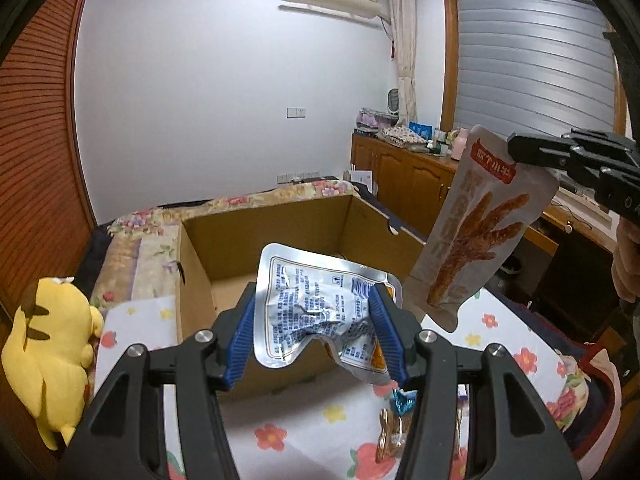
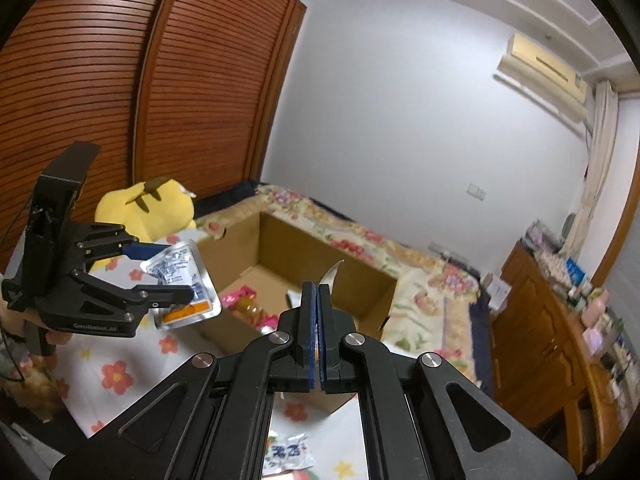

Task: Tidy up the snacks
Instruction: 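Carry both pouches over the box and open the left tool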

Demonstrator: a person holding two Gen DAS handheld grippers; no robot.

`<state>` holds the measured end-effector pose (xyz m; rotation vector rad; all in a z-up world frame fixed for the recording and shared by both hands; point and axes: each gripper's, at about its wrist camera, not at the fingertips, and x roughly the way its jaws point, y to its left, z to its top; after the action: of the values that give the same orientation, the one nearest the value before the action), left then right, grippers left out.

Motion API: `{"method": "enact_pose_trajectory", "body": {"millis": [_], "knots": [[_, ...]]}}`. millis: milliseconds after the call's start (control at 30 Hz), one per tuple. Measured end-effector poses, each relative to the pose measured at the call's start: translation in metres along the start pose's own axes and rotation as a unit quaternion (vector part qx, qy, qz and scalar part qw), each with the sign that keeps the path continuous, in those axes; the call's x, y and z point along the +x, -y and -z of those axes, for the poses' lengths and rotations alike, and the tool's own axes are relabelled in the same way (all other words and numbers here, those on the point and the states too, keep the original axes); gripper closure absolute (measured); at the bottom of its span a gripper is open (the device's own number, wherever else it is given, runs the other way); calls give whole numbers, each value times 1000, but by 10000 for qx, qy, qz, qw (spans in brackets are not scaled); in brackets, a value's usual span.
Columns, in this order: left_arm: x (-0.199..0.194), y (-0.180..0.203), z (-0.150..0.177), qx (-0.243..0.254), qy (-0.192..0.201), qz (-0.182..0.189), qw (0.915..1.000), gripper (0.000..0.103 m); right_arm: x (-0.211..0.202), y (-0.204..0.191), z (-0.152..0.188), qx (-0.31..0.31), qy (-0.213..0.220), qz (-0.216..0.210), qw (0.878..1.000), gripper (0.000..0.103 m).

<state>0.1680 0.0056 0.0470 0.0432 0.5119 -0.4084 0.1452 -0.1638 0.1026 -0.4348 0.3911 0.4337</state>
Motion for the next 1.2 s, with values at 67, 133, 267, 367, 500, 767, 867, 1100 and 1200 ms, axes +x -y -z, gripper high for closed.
{"method": "enact_pose_trajectory", "body": {"millis": [67,133,267,367,500,767,867,1100,1200], "knots": [[4,-4,-5,-12,12,-10,10000,49,-1,1,-7,-70,54,50,9999,103],[9,-7,-9,-38,-3,-15,10000,50,0,2,-15,-167,85,101,9998,103],[18,-14,-15,-59,-27,-54,10000,49,4,4,-27,-251,145,175,9994,103],[29,-19,-18,-55,-73,-110,9999,49,6,6,-34,-317,180,194,9991,103],[41,-24,-18,-75,-164,-171,9997,49,16,9,-38,-360,175,207,9990,103],[71,-37,-13,-146,-372,-248,9989,49,50,17,-36,-332,68,176,9993,103],[84,-40,-11,-149,-467,-251,9985,49,63,18,-34,-322,21,156,9994,103],[106,-41,-4,-71,-647,-297,9974,49,100,20,-25,-255,-186,34,9995,103],[111,-40,-4,-63,-704,-315,9970,49,115,20,-22,-213,-277,-34,9994,103]]}}
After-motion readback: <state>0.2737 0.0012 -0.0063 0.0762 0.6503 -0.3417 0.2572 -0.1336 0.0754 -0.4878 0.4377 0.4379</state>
